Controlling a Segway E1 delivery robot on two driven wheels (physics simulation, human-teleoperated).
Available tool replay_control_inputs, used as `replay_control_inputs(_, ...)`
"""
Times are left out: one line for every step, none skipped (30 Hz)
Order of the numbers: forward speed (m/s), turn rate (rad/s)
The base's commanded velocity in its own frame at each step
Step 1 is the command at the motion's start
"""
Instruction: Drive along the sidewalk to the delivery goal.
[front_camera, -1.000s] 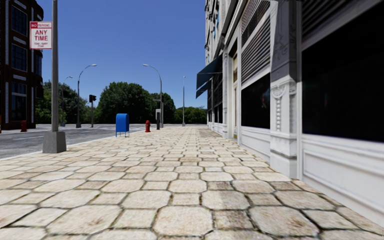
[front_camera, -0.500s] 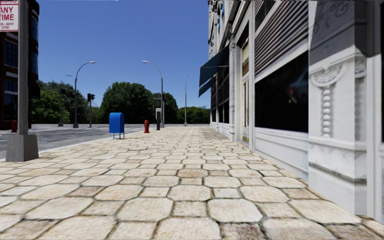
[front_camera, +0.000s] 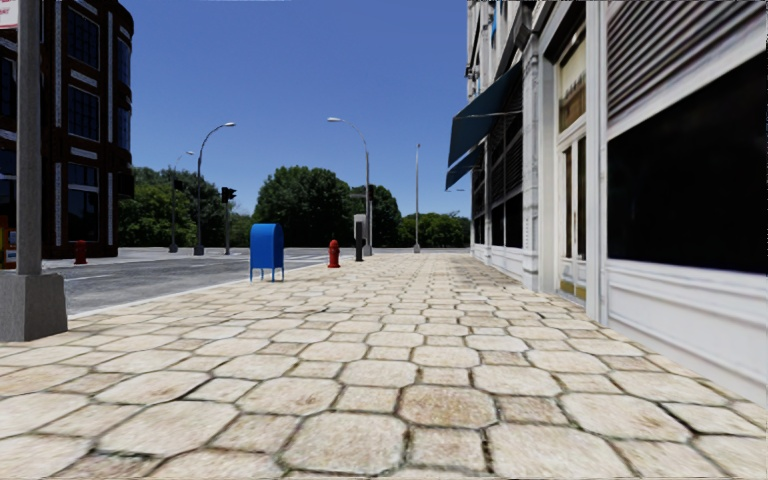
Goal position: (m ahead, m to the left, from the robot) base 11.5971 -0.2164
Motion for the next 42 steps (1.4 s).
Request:
replay_control_inputs(2.0, 0.39)
replay_control_inputs(2.0, 0.0)
replay_control_inputs(2.0, 0.0)
replay_control_inputs(2.0, 0.0)
replay_control_inputs(2.0, 0.0)
replay_control_inputs(2.0, 0.0)
replay_control_inputs(2.0, 0.0)
replay_control_inputs(2.0, 0.0)
replay_control_inputs(2.0, 0.0)
replay_control_inputs(2.0, 0.0)
replay_control_inputs(2.0, 0.0)
replay_control_inputs(2.0, 0.0)
replay_control_inputs(2.0, 0.0)
replay_control_inputs(2.0, 0.0)
replay_control_inputs(2.0, 0.0)
replay_control_inputs(2.0, 0.0)
replay_control_inputs(2.0, 0.0)
replay_control_inputs(2.0, 0.0)
replay_control_inputs(2.0, 0.0)
replay_control_inputs(2.0, 0.0)
replay_control_inputs(2.0, 0.0)
replay_control_inputs(2.0, 0.0)
replay_control_inputs(2.0, 0.0)
replay_control_inputs(2.0, 0.0)
replay_control_inputs(2.0, 0.0)
replay_control_inputs(2.0, 0.0)
replay_control_inputs(2.0, 0.0)
replay_control_inputs(2.0, 0.0)
replay_control_inputs(2.0, 0.0)
replay_control_inputs(2.0, 0.0)
replay_control_inputs(2.0, 0.0)
replay_control_inputs(2.0, 0.0)
replay_control_inputs(2.0, 0.0)
replay_control_inputs(2.0, 0.0)
replay_control_inputs(2.0, 0.0)
replay_control_inputs(2.0, 0.0)
replay_control_inputs(2.0, 0.0)
replay_control_inputs(2.0, 0.0)
replay_control_inputs(2.0, 0.0)
replay_control_inputs(2.0, 0.0)
replay_control_inputs(2.0, 0.0)
replay_control_inputs(2.0, 0.0)
